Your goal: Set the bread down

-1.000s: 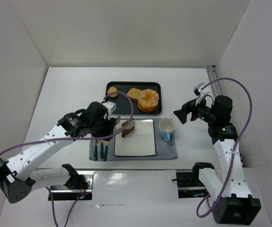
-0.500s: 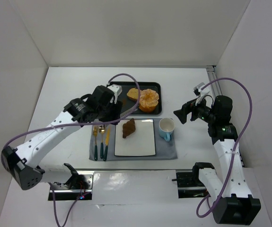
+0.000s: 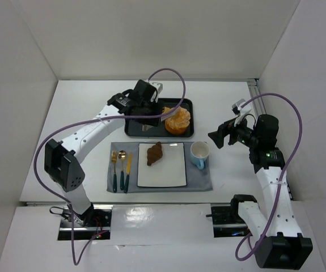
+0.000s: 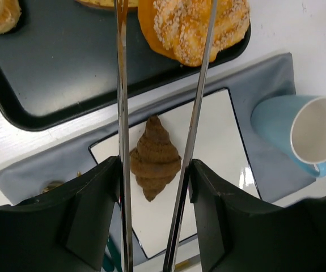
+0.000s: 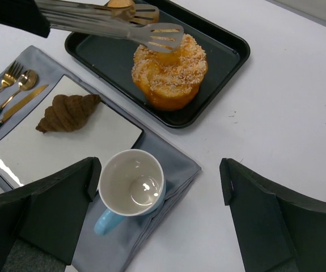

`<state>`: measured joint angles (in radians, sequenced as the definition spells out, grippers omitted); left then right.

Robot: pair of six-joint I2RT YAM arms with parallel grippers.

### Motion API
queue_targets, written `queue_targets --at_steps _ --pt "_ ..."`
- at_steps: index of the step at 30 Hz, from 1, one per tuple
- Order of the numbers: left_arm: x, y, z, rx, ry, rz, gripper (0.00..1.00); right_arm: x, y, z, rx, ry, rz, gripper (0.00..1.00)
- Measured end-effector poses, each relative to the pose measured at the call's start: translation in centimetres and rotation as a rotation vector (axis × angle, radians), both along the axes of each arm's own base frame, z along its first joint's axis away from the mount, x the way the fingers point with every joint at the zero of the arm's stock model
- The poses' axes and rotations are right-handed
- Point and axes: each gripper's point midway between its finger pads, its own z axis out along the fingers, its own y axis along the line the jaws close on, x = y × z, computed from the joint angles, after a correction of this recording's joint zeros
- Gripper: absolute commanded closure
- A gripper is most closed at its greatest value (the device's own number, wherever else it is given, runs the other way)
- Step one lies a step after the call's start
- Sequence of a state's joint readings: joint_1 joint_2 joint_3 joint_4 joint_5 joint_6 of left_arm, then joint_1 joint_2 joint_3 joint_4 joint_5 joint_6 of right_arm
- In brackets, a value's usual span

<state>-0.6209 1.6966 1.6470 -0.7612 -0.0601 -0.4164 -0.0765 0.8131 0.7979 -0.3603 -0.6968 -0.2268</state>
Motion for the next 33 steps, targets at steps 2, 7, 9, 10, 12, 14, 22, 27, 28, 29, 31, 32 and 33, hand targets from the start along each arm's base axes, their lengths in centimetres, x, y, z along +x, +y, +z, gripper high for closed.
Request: queue_targets --at_steps 2,7,9,10,12,14,22,27,28,29,31,32,33 --pt "0.8 -0.4 -0.2 -0.001 0.002 0.001 0.36 0.0 0.0 0.0 -0.002 -0.002 0.001 0.01" --pt "1.7 -0.9 -1.1 0.015 0.027 0.002 0.44 0.0 0.0 0.1 -0.003 -0.004 0.001 0.01" --pt "1.5 -0.8 -1.7 0.029 0.047 0.002 0.48 0.0 0.0 0.1 -0.003 -0.005 0.001 0.01" --pt "1.4 -0.7 -1.9 0.034 0.056 0.001 0.48 0.0 0.0 0.1 -0.003 -0.005 0.001 0.01" --pt "1.1 -0.5 -2.3 0.049 0.073 -0.008 0.52 0.0 0.0 0.1 -0.003 -0.005 0.001 0.01" --pt "0.8 -0.4 -2.4 0.060 0.081 -0.018 0.53 0.0 0.0 0.1 -0.003 -0.005 0.001 0.01" --pt "0.4 0.0 -2.7 0.088 0.091 -0.042 0.92 0.0 0.0 0.1 -0.003 -0.005 0.001 0.01" --pt "0.3 0.1 -2.8 0.089 0.092 -0.043 1.00 0.0 0.0 0.1 -0.003 -0.005 0.001 0.01" --pt "0.2 0.1 -2.9 0.089 0.092 -0.043 1.00 0.0 0.0 0.1 -0.003 -0.005 0.001 0.01" --pt "0.2 0.2 -2.8 0.087 0.091 -0.044 1.00 0.0 0.0 0.1 -0.003 -0.005 0.001 0.01" --pt "0.1 0.2 -2.5 0.081 0.083 -0.044 1.00 0.0 0.0 0.1 -0.003 -0.005 0.001 0.01" --pt "0.1 0.2 -2.2 0.077 0.077 -0.043 1.00 0.0 0.0 0.1 -0.003 -0.005 0.001 0.01" --pt "0.1 0.2 -1.8 0.072 0.071 -0.044 1.00 0.0 0.0 0.1 -0.003 -0.005 0.001 0.01"
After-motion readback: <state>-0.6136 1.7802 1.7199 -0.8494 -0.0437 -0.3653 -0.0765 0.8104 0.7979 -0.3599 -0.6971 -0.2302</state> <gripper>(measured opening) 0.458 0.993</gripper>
